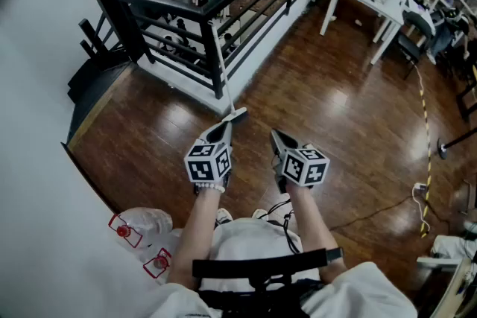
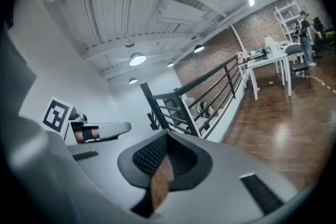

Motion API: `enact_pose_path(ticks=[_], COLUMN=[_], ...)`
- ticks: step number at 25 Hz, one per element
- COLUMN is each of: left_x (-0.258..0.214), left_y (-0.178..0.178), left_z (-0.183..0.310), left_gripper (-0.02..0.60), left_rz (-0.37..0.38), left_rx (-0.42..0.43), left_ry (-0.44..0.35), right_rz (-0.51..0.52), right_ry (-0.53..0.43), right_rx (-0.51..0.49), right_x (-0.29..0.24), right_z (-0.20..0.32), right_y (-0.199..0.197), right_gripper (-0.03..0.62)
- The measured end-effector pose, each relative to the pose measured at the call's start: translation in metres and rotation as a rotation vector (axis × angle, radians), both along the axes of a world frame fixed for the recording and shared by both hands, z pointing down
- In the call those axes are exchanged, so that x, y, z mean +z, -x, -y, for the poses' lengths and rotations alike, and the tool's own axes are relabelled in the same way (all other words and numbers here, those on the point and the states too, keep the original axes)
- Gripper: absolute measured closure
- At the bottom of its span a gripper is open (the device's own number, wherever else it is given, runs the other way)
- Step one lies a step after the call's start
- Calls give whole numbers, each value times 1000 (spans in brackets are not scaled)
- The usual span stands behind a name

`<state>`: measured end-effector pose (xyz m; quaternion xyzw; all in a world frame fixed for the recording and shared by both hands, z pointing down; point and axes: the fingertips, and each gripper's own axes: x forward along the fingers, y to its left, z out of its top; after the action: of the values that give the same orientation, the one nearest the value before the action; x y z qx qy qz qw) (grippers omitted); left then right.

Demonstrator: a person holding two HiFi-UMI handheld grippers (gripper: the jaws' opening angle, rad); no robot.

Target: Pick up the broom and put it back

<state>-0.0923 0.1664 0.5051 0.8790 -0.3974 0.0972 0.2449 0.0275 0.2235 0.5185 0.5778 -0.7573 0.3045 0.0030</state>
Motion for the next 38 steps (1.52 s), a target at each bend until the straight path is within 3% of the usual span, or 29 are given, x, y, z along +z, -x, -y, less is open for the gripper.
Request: enact_pose_path(ticks=[26,31,38], left_x=[14,24,28], left_y=[-59,-65,-78], left_z=[-19,11,100], left_gripper=[588,588,588], left_rz=[27,28,18], left_rx=[-90,-104,-94], left_ry=[-43,-66,-74], right_rz=[-3,-9,-24], right_ry=[-81,-97,-102], right_rx=[-97,-122,-103], right_x=[3,15,17], right_z=[-5,26,107], right_y=[-63,-69,-89], right_gripper=[583,583,583])
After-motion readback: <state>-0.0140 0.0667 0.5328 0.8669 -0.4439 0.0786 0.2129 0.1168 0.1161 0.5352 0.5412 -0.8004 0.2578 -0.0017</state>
